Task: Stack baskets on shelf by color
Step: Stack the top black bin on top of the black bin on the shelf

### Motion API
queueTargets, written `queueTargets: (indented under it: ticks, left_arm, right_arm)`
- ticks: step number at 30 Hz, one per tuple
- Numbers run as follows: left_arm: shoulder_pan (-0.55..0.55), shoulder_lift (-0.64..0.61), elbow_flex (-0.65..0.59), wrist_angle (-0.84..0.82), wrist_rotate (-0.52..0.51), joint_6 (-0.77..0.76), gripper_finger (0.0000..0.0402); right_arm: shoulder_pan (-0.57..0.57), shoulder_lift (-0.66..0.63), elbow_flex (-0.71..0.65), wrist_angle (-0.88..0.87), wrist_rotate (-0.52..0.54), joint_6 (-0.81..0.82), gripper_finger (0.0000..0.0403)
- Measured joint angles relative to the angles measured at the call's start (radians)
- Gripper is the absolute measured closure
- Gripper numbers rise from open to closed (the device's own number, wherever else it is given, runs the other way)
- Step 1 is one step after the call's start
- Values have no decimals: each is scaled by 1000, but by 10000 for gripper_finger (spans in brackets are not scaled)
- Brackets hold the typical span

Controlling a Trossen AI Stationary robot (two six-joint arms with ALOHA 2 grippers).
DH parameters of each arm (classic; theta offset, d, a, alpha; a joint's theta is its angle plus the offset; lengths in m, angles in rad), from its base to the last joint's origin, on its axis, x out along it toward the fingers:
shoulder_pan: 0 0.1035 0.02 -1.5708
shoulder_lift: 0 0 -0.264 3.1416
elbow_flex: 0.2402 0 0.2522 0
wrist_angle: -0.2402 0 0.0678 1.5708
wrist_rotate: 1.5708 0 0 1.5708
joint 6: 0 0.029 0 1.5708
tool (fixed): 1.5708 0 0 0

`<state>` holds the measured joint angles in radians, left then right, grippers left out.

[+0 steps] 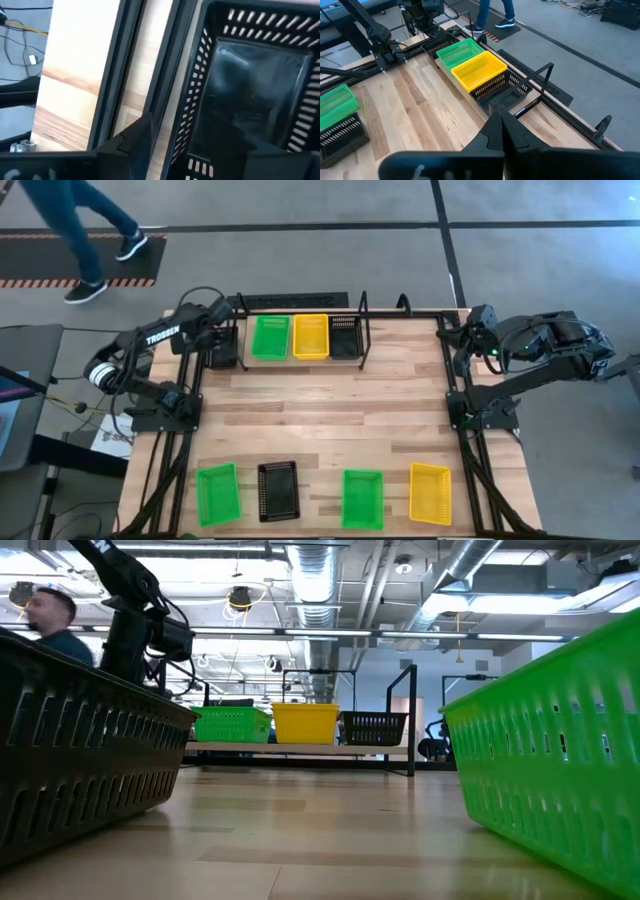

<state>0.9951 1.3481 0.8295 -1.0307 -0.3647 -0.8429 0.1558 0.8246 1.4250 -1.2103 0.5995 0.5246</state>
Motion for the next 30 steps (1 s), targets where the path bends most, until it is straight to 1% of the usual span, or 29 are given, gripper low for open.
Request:
queueTargets:
  ticks: [9,14,17,21,22,23,27,30]
  left_arm:
    - [1,113,5,27,31,34,235]
    - [1,133,4,60,37,82,241]
    - [3,133,4,50,39,83,280]
    - [8,134,3,40,57,84,367]
    - [8,134,3,39,60,85,383]
    - [8,134,3,37,63,92,390]
    - [8,129,3,23,68,122,396]
    - [7,87,-2,-12,75,111,399]
  right_arm:
    - [0,0,0,1,0,2,401]
    - [0,0,0,1,0,9,401]
    - [0,0,0,0,0,18,401]
    - [0,0,0,0,0,18,401]
    - [0,0,0,0,0,17,401]
    - [0,0,0,0,0,17,401]
    - [0,0,0,-1,0,17,401]
    - [0,0,0,-1,0,17,401]
